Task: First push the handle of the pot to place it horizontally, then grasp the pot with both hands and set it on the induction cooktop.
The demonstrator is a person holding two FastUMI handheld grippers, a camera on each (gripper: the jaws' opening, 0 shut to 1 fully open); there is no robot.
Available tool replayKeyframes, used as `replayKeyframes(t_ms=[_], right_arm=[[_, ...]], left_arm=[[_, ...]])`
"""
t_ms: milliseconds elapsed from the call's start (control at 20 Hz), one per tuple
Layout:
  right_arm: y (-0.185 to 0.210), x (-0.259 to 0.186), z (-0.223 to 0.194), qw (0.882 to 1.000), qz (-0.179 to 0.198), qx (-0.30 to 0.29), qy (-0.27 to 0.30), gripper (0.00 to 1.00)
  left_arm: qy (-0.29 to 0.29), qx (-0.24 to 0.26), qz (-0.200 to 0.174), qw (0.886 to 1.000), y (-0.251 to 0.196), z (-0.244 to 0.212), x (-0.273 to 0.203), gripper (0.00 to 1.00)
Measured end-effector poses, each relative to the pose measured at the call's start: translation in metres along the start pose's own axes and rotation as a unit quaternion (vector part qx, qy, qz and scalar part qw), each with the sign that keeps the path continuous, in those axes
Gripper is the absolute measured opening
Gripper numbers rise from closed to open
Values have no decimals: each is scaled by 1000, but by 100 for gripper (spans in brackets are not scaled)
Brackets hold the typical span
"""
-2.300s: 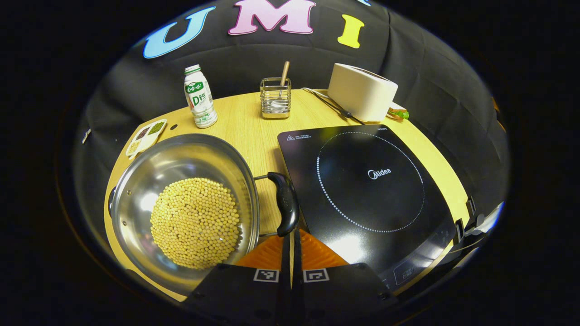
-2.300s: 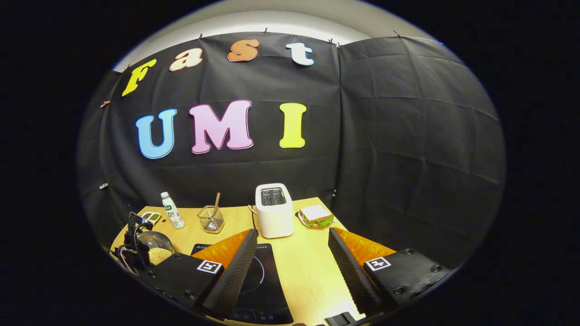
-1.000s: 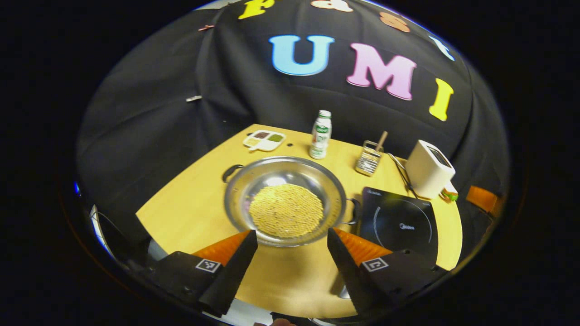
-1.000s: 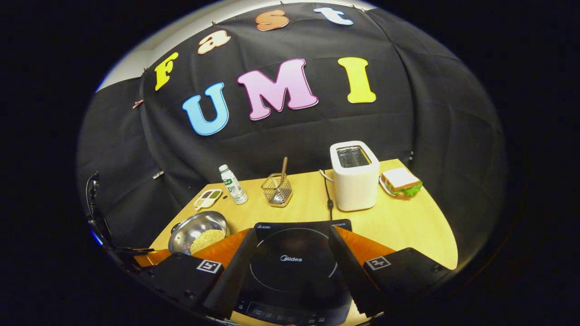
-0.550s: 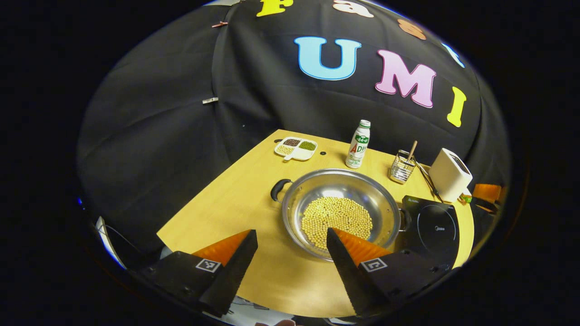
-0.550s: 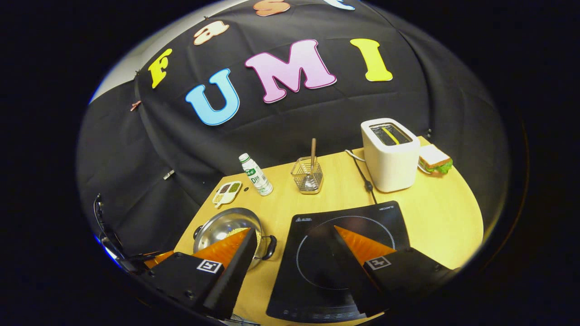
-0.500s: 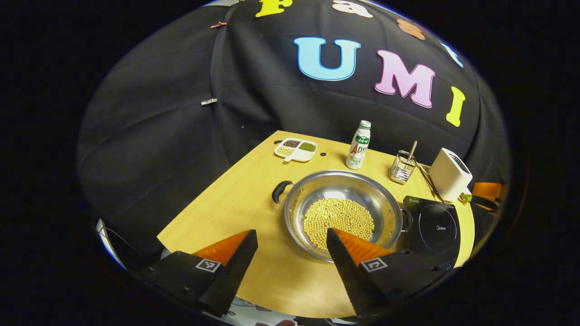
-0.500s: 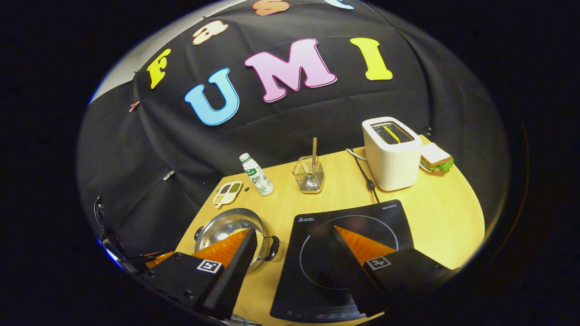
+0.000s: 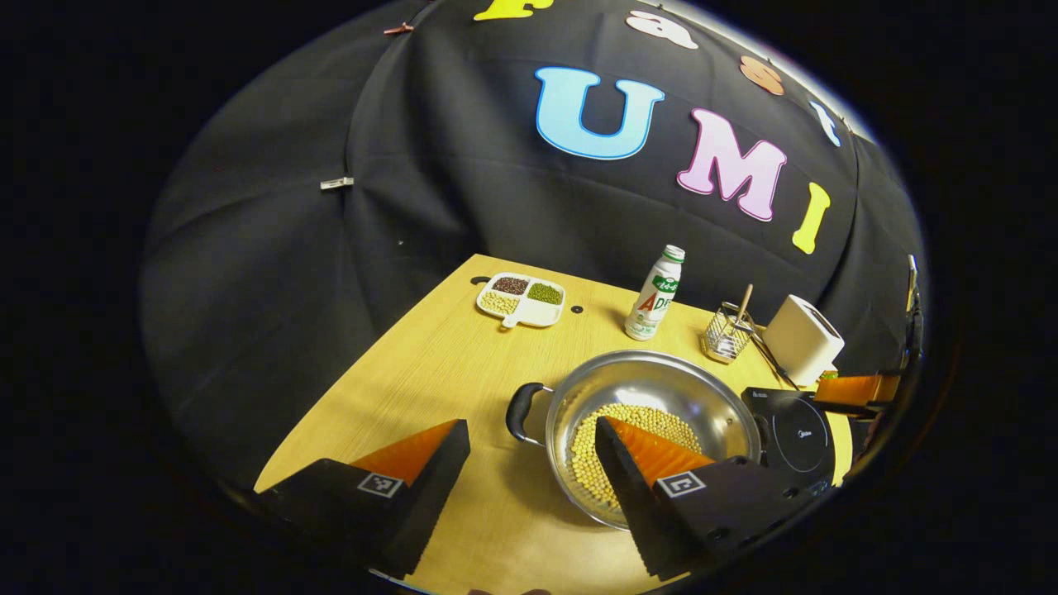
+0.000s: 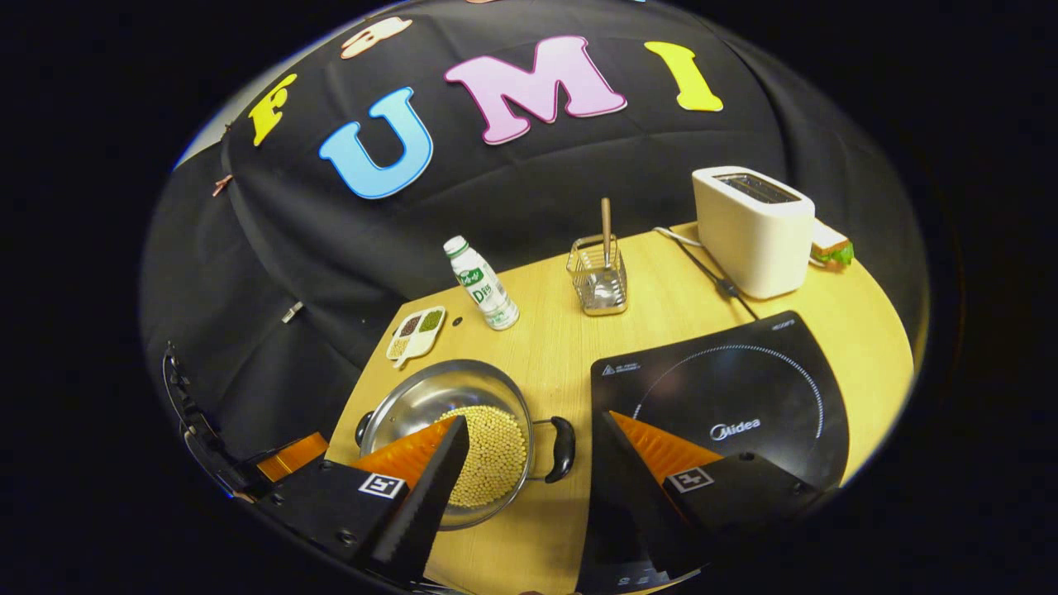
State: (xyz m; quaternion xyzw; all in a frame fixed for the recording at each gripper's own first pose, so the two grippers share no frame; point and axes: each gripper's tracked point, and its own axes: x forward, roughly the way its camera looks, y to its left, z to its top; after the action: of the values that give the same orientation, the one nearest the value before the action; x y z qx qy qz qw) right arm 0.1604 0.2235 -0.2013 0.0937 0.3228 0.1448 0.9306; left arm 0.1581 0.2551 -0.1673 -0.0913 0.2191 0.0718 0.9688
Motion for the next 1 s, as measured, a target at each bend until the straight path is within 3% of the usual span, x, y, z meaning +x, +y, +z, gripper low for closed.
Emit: replayKeyframes(t_ms=[400, 1000], right_arm=[[-8, 48, -34, 999, -29, 7, 17, 99], [-3, 84, -59, 999, -41, 14, 32, 99]], left_arm=[[22, -28, -59, 998, 0, -19, 55, 96], [69, -16, -117, 991, -3, -39, 102, 94]])
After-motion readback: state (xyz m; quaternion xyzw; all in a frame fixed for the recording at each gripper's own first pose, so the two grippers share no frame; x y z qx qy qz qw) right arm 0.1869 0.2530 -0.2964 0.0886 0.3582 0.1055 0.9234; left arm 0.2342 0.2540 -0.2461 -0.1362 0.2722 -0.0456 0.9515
